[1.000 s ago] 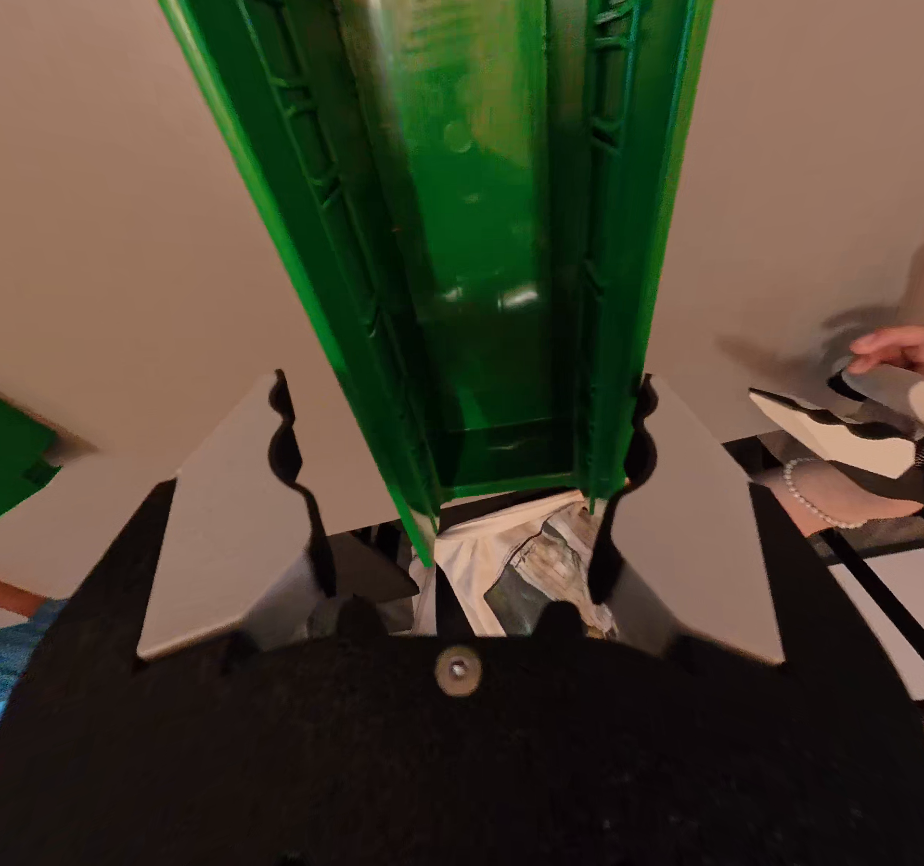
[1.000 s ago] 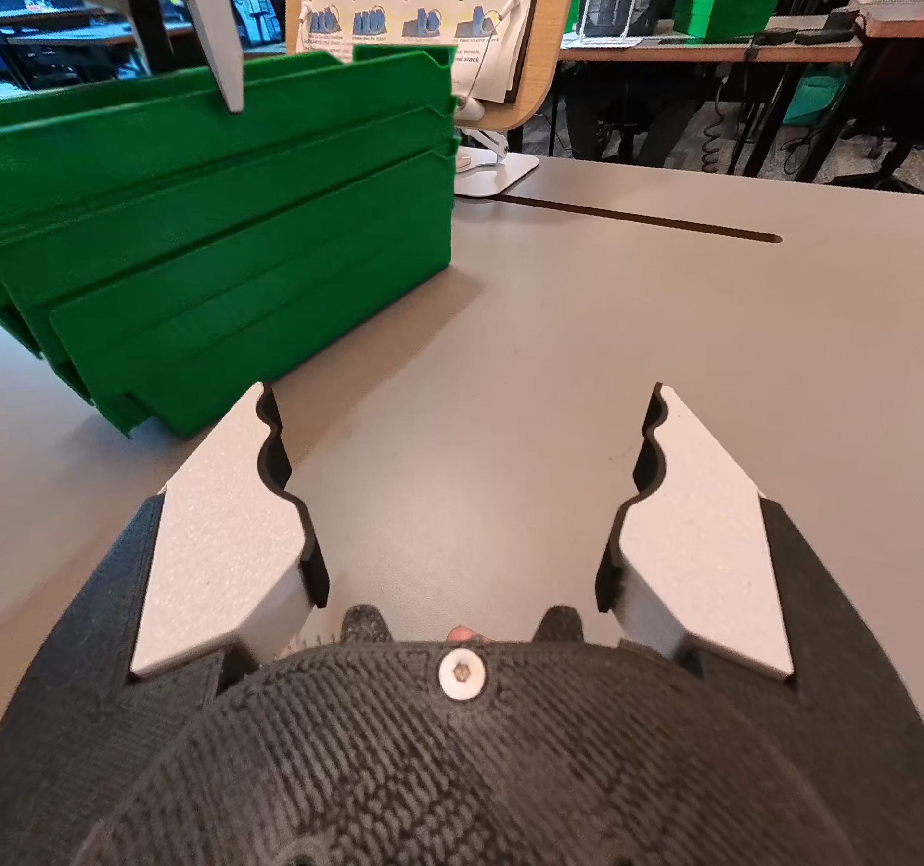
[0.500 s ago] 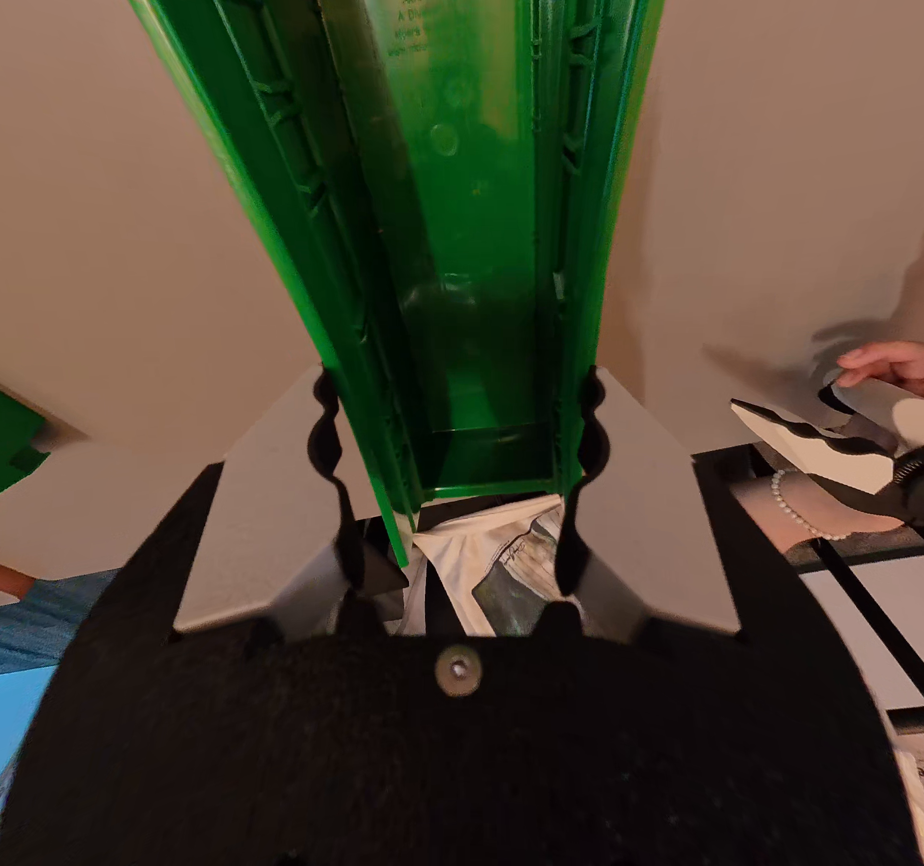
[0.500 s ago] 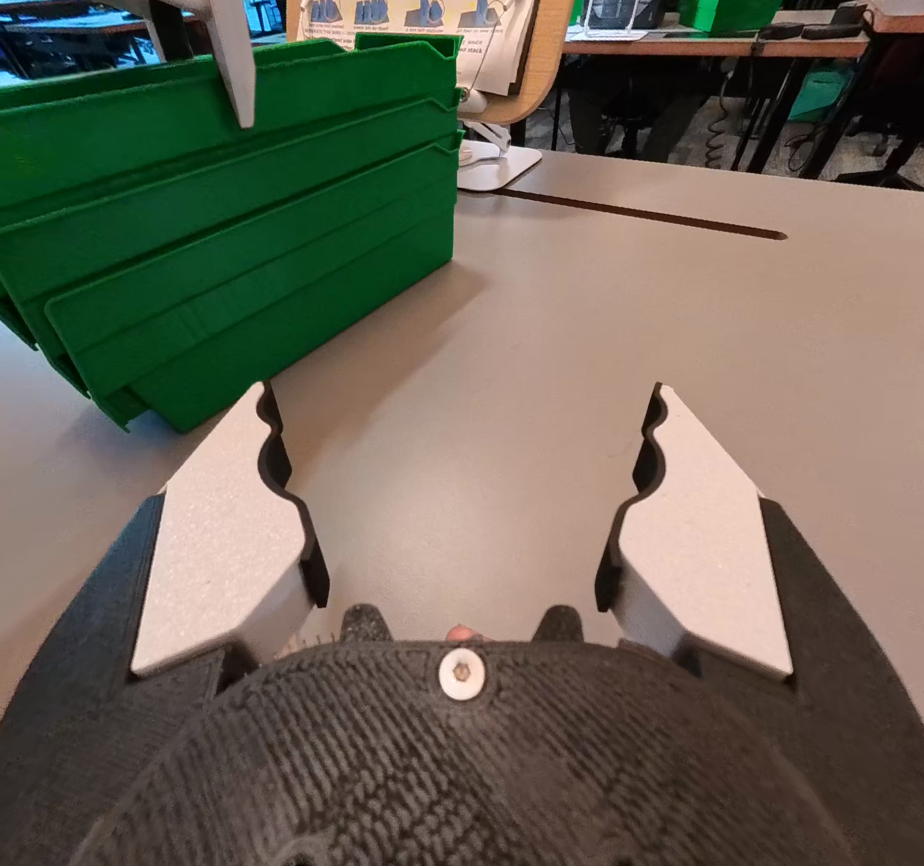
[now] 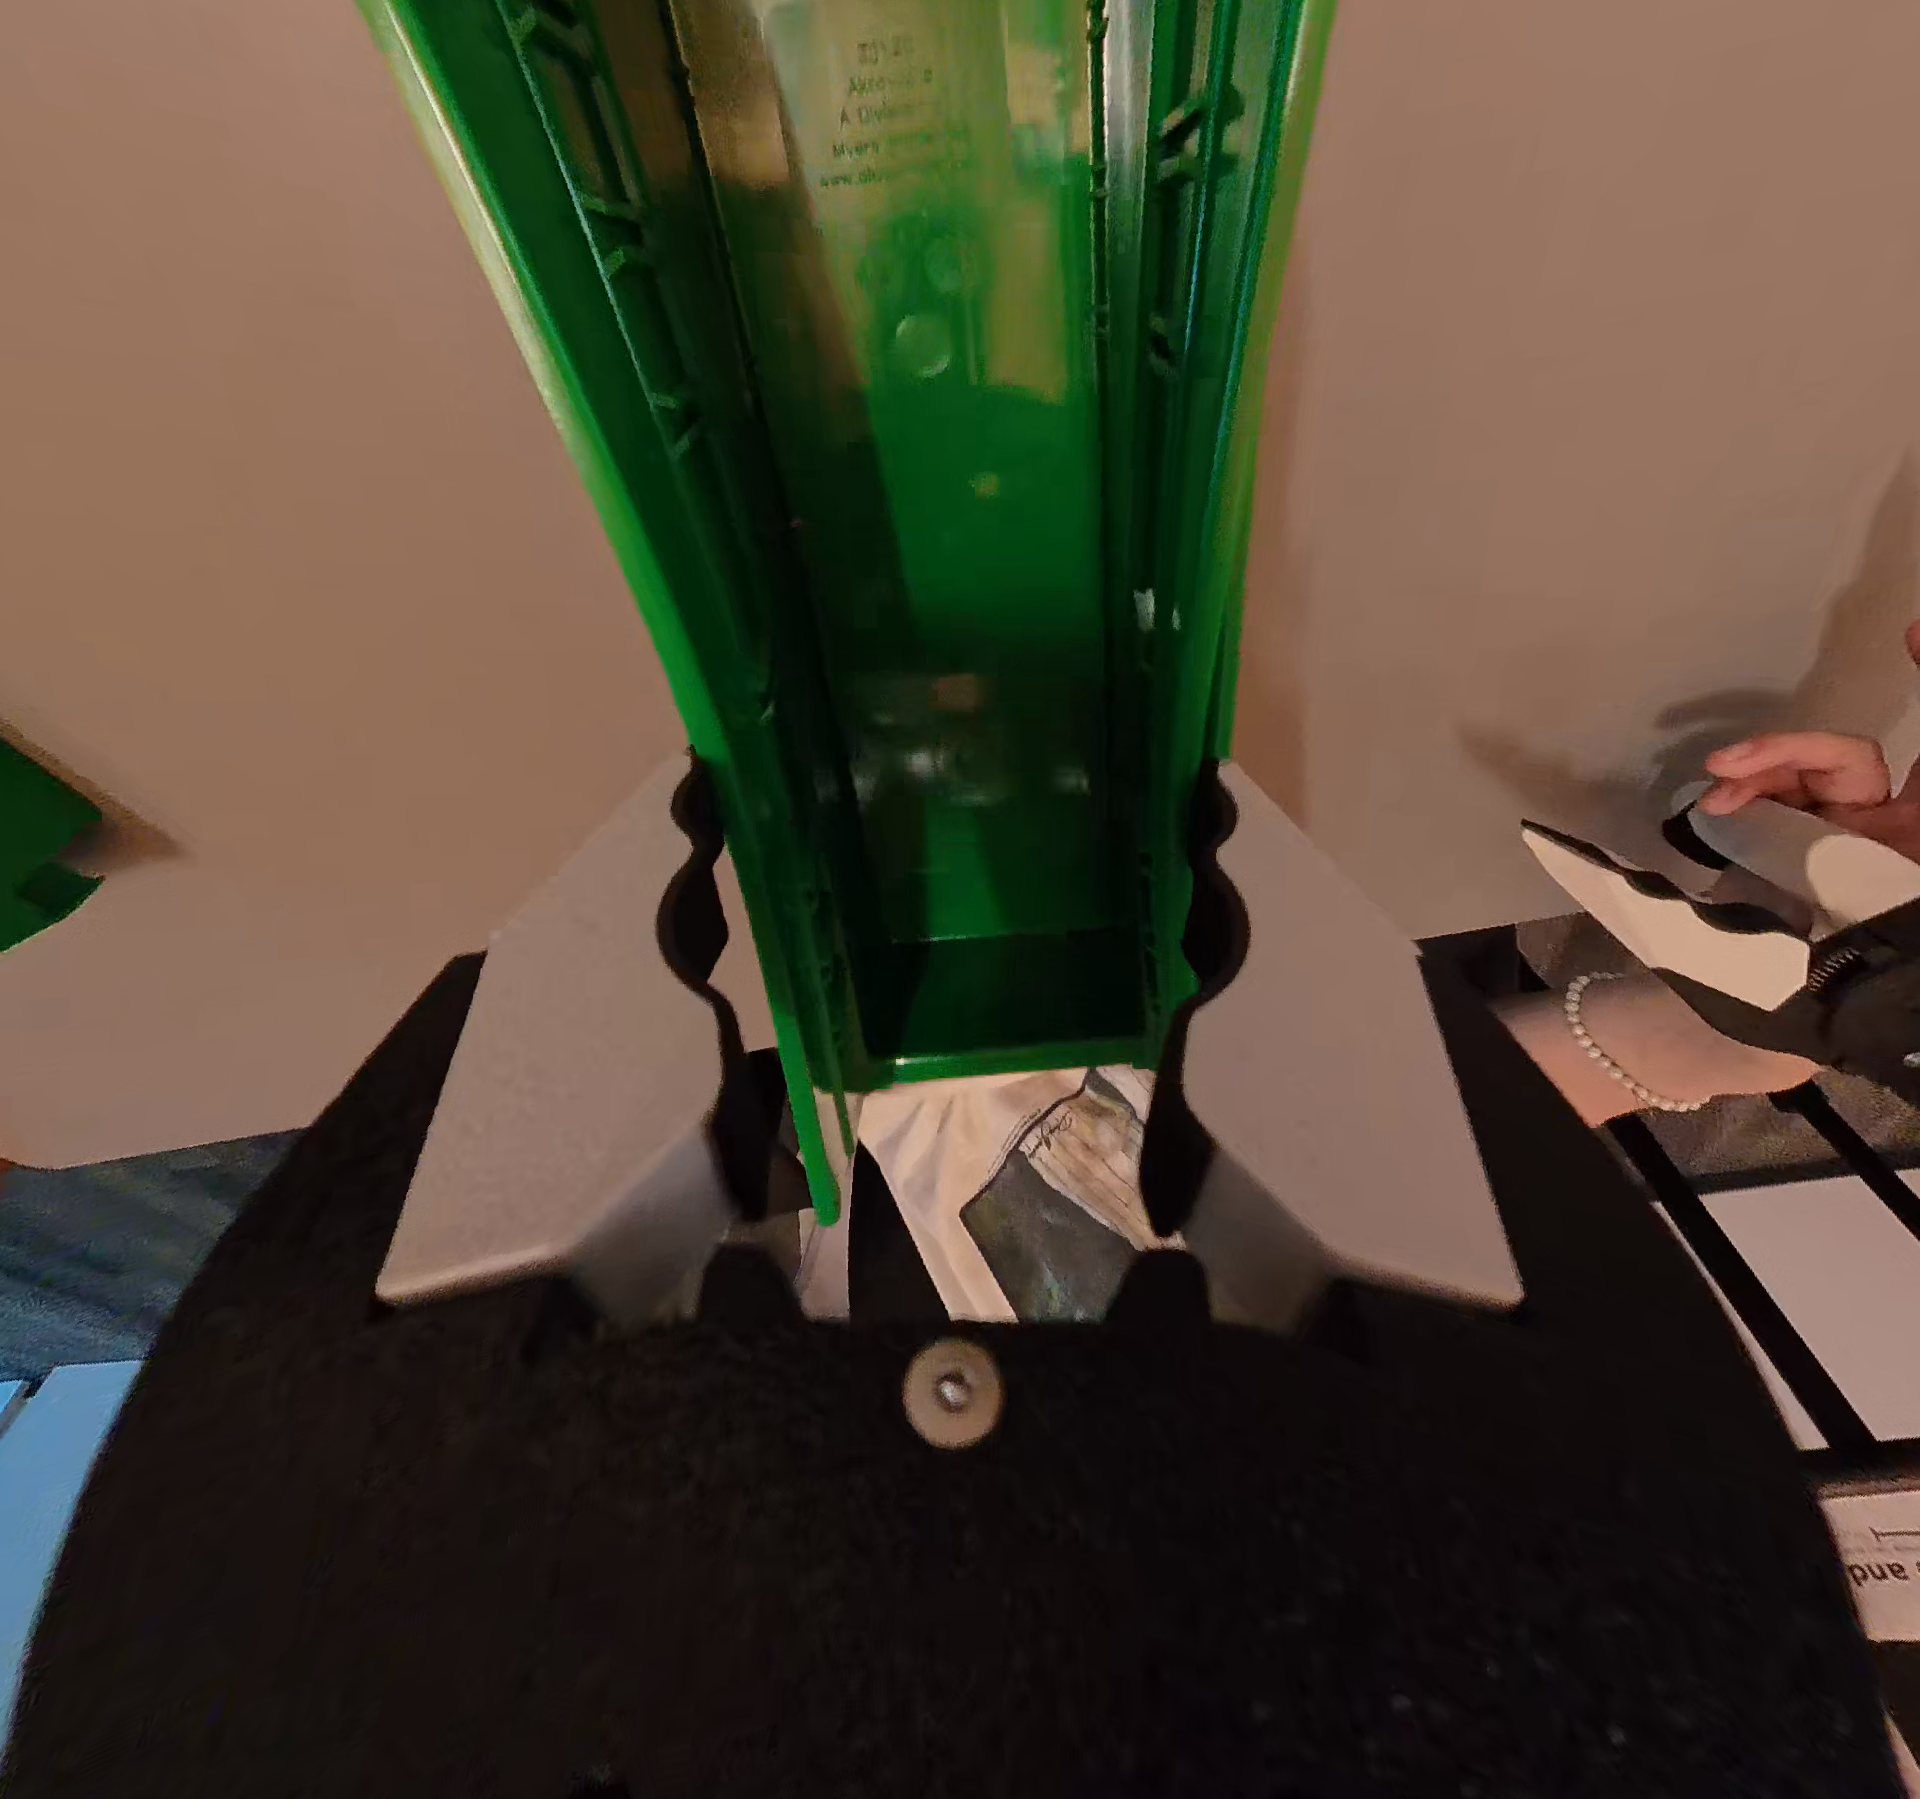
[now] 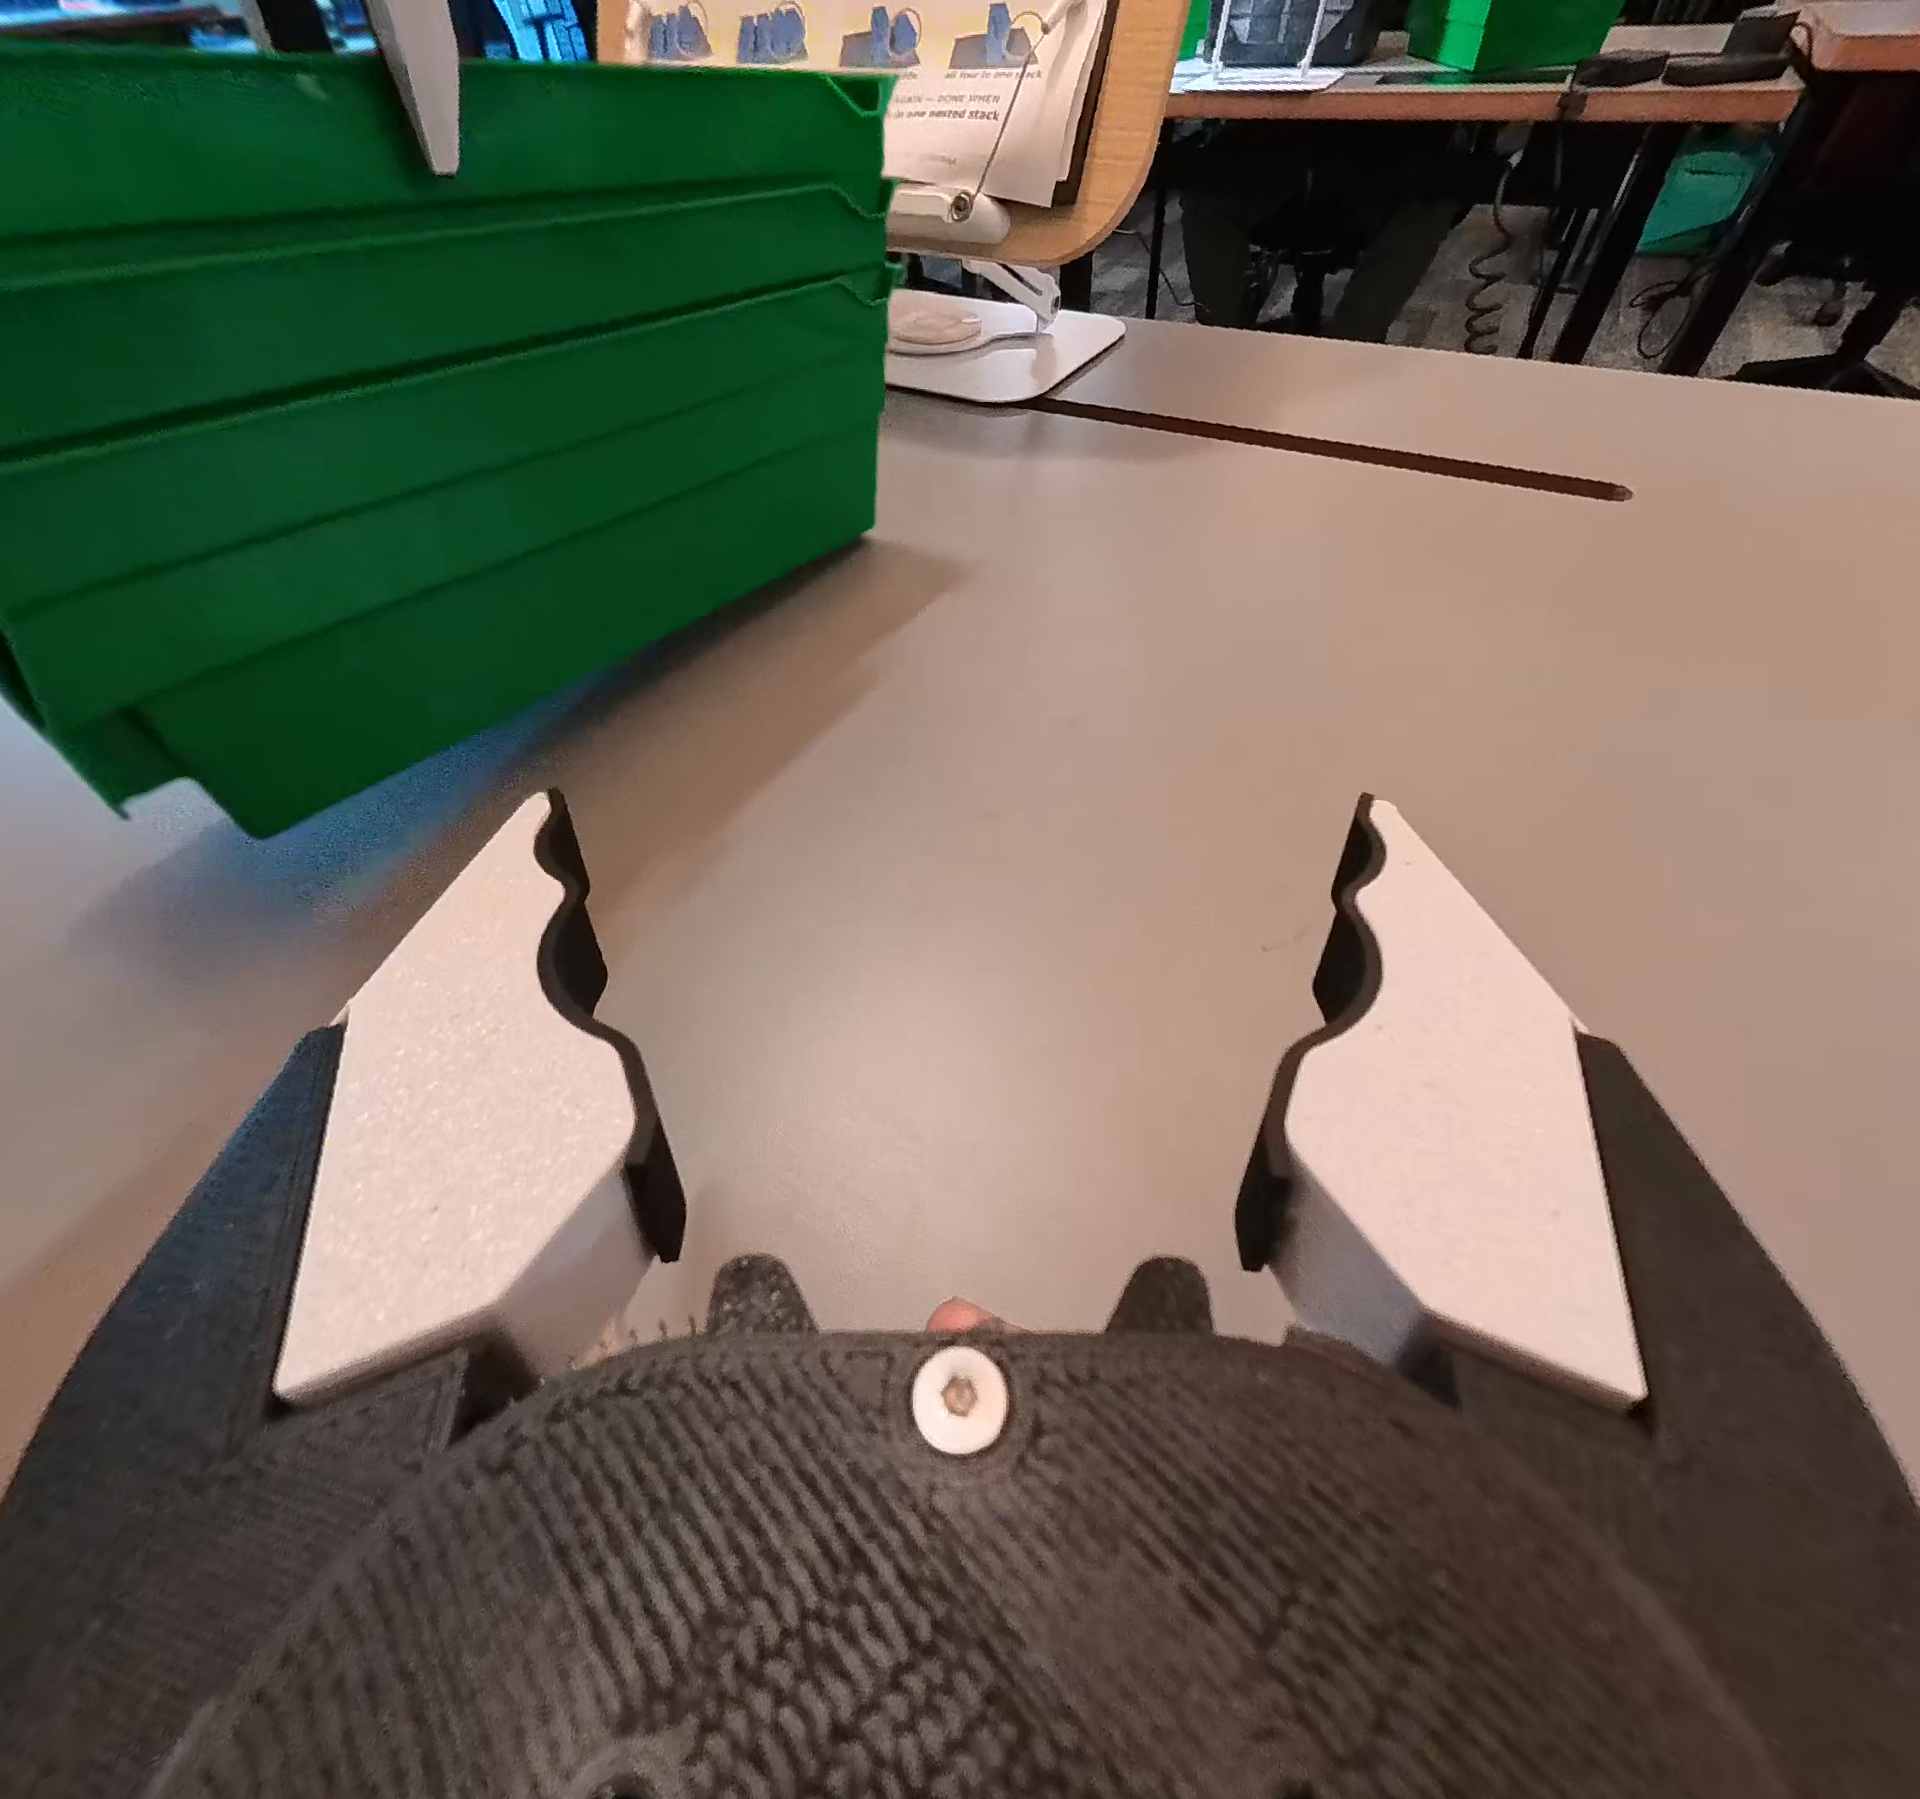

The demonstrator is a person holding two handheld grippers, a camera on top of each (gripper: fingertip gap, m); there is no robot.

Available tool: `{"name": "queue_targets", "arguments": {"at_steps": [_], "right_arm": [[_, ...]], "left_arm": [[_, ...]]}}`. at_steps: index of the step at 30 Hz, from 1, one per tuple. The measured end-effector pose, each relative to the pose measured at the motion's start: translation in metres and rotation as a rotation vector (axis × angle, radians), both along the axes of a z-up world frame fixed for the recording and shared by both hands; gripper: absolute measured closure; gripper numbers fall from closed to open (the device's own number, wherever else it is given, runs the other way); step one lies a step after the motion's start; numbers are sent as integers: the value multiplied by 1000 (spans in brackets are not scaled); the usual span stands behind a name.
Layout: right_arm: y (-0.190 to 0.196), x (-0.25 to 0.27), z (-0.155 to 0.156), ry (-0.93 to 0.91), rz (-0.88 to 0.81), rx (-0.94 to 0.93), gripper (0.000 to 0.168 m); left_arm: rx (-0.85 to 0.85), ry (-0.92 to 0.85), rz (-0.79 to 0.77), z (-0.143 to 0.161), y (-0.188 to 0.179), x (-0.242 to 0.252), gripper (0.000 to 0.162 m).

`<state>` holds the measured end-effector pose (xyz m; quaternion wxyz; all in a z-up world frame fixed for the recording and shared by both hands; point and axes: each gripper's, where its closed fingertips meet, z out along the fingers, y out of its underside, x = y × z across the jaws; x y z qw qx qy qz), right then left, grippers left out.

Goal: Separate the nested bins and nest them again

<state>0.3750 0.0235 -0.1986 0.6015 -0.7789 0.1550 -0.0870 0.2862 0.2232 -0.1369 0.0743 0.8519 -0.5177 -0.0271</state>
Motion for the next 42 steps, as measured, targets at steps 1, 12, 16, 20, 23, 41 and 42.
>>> {"name": "queue_targets", "arguments": {"at_steps": [1,12,16,20,23,41,42], "right_arm": [[0,-1,0,-2,3,-1,28],[1,-3,0,-10,8,-9,29],[2,-4,-1,-11,12,-15,29],[5,-6,-1,-13,22,-19,30],[6,-9,-3,-31,34,-41,32],[7,-8,-11,-44,30,-83,33],[8,-10,-12,-50,33,-91,32]], "left_arm": [[7,-3,1,2,2,0,73],[64,-43,4,12,17,2,75],[61,-67,-4,20,17,7,75],[44,-71,-18,22,13,10,75],[30,-100,-3,27,13,15,76],[62,-67,-2,14,28,4,77],[62,-73,-2,15,29,5,77]]}}
